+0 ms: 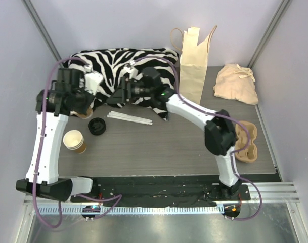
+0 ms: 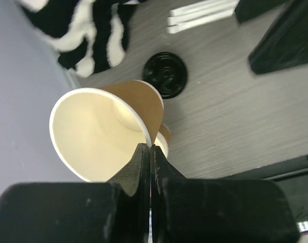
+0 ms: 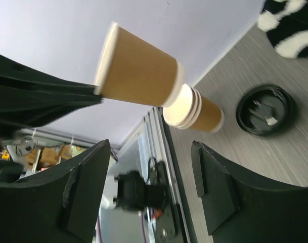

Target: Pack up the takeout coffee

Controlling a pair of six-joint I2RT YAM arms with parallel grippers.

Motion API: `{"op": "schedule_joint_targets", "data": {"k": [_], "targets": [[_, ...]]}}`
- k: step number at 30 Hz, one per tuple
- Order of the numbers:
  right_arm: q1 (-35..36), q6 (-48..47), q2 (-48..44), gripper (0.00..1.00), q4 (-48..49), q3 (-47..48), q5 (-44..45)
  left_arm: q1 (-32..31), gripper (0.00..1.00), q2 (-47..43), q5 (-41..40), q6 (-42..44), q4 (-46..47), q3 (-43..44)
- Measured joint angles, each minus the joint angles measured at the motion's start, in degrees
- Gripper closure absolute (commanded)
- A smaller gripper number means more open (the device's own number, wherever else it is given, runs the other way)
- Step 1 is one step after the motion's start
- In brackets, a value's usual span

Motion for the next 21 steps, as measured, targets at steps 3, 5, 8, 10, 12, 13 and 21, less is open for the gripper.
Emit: {"op": "schedule_joint_targets", "data": {"k": [3, 5, 8, 10, 12, 13, 21], "targets": [[-4.26, -5.20, -9.81, 0.26, -4.68, -8.76, -2.60, -9.33, 1.00, -1.66, -0.48, 0.20, 2.01, -6.32], [-7.19, -10.25, -16.06, 0.26, -10.45, -13.33, -3.50, -15.74, 1.00, -3.04, -1.38, 0.31, 3.65, -11.76], [-9.73, -19.08, -23.54, 0.25, -20.11, -16.96, -2.91, -28.11, 1.00, -4.63, -4.00, 0.48, 7.39, -20.09], [-9.84, -25.22, -28.63, 0.24, -28.02, -18.45, -1.60, -36.87, 1.00, -4.76, -6.05, 0.46, 10.40, -24.37], [-9.86, -30.32, -33.92, 0.21, -33.81, -20.57, -0.35, -45.46, 1.00, -4.13, -7.87, 0.66, 13.60, -27.89], [-9.90, -31.98, -36.02, 0.20, -35.87, -21.64, 0.00, -48.78, 1.00, -3.48, -8.55, 0.87, 14.88, -28.92], [-24.17, -43.15, -48.87, 0.18, -51.30, -28.11, 4.52, -58.16, 1.00, 6.78, -11.39, 1.99, 27.98, -31.08]]}}
